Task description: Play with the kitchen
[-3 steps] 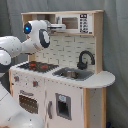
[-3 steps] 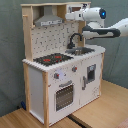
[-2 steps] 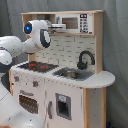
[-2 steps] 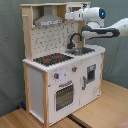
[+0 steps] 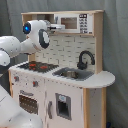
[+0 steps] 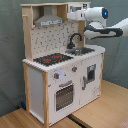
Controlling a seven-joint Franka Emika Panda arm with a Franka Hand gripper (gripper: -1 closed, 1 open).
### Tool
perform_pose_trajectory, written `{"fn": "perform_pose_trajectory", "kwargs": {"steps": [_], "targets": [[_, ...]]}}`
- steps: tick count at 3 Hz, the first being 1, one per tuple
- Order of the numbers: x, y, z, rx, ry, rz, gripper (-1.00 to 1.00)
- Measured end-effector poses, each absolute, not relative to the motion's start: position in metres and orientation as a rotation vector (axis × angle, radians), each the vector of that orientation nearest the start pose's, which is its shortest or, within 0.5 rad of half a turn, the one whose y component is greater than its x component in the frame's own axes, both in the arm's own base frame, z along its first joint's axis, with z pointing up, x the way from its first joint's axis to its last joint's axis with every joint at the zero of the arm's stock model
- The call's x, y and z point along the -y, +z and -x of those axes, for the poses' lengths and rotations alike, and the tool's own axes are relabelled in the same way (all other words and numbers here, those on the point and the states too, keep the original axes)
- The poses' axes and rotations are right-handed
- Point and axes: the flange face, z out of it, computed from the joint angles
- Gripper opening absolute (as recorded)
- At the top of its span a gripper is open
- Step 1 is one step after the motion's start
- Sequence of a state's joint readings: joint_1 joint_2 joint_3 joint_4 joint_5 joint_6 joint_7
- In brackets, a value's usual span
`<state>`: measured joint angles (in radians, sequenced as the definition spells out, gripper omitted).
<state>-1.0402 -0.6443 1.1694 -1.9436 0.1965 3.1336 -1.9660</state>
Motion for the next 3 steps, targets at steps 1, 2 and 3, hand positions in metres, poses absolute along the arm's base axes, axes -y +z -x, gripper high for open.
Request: {"fn": "perform_pose_trajectory", "kwargs": {"steps": [1,2,3], "targets": [[-0.253,0.72,-0.47,-1.555,0.609,-0.655,-1.0],[-0.249,0.719,-0.456,-1.55,0.638,-0.655,-1.0],[-0.243,0.718,-0.444,-1.548,0.665,-0.658,-1.0]]}}
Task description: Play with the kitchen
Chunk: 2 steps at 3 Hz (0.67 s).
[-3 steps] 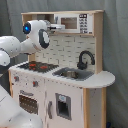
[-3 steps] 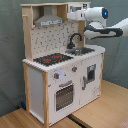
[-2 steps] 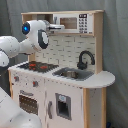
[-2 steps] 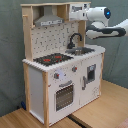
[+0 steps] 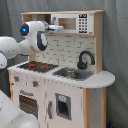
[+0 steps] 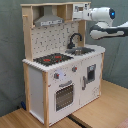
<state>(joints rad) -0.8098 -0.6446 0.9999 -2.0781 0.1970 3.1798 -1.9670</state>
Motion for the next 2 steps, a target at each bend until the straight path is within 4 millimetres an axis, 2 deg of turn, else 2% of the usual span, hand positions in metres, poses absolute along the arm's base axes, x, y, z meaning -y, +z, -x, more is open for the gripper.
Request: {"fn": "perform_pose_trajectory", "kwargs": {"steps": [2], "targets": [[-0.232,0.717,-0.417,-1.533,0.714,-0.656,-1.0]]}}
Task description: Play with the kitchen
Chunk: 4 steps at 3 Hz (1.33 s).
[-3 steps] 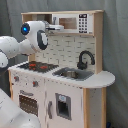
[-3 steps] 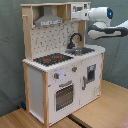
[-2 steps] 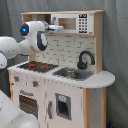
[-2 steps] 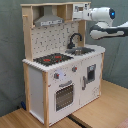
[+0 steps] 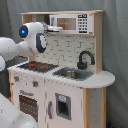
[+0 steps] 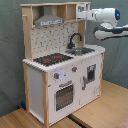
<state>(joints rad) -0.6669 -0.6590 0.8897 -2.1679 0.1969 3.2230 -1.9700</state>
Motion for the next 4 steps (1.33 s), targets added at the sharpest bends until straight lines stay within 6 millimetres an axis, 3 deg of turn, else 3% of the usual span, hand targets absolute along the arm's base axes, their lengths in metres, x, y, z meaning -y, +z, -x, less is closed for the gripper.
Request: {"fn": "perform_pose_trajectory", "kwargs": {"steps": [2,3,4], "targets": [[-0.22,0.716,-0.394,-1.512,0.731,-0.66,-1.0],[-0.221,0.717,-0.393,-1.509,0.734,-0.656,1.0],[-0.255,0.738,-0.362,-1.493,0.777,-0.586,1.0]]}}
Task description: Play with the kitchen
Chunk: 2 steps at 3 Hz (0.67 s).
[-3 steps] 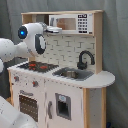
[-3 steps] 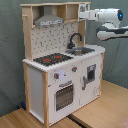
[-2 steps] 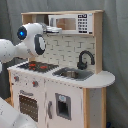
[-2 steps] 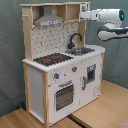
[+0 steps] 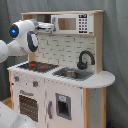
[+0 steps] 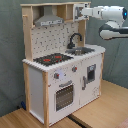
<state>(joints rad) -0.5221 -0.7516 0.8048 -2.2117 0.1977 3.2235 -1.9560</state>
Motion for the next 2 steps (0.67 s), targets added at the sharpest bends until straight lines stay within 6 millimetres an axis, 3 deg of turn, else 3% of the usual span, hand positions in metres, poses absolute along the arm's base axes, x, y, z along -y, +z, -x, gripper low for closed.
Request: {"fn": "perform_pose_trajectory", "kwargs": {"steps": [1,2], "targets": [[-0.2968,0.7378,-0.3416,-1.496,0.839,-0.558,1.0],[-0.3065,0.7435,-0.3466,-1.461,0.886,-0.589,1.0]]}}
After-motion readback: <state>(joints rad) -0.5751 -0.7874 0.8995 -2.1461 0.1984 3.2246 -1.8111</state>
